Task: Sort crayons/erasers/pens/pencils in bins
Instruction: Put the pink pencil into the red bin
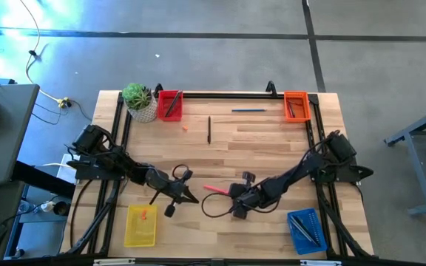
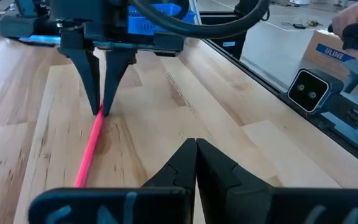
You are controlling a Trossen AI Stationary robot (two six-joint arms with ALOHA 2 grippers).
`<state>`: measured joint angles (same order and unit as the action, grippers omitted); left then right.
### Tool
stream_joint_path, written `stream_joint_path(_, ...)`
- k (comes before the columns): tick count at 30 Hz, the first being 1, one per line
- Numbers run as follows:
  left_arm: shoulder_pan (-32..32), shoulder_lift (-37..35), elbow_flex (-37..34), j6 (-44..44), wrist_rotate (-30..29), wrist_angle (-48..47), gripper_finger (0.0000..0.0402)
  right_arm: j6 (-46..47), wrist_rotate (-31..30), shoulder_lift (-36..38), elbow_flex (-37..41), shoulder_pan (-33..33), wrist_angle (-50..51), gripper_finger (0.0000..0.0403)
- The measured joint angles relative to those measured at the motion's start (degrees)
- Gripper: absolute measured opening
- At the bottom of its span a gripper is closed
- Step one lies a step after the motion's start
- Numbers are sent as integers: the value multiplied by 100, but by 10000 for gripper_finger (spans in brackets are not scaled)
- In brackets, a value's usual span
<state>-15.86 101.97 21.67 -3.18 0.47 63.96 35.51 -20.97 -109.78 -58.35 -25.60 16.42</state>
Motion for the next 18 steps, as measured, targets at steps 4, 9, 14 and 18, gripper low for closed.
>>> stream_joint_path(4,0,0,0,-300,-303,0,5,-41,163,2,3,82,9,5)
stream_joint_path(9,11,-1,0,-384,-383,12,29,-42,194,98,26,100,-41,8)
stream_joint_path(14,80,-331,-165,-437,-377,40,64,253,12,232,44,78,-8,10)
stream_joint_path(18,182,-843,-482,-549,-507,81,94,532,-43,247,125,78,-194,10)
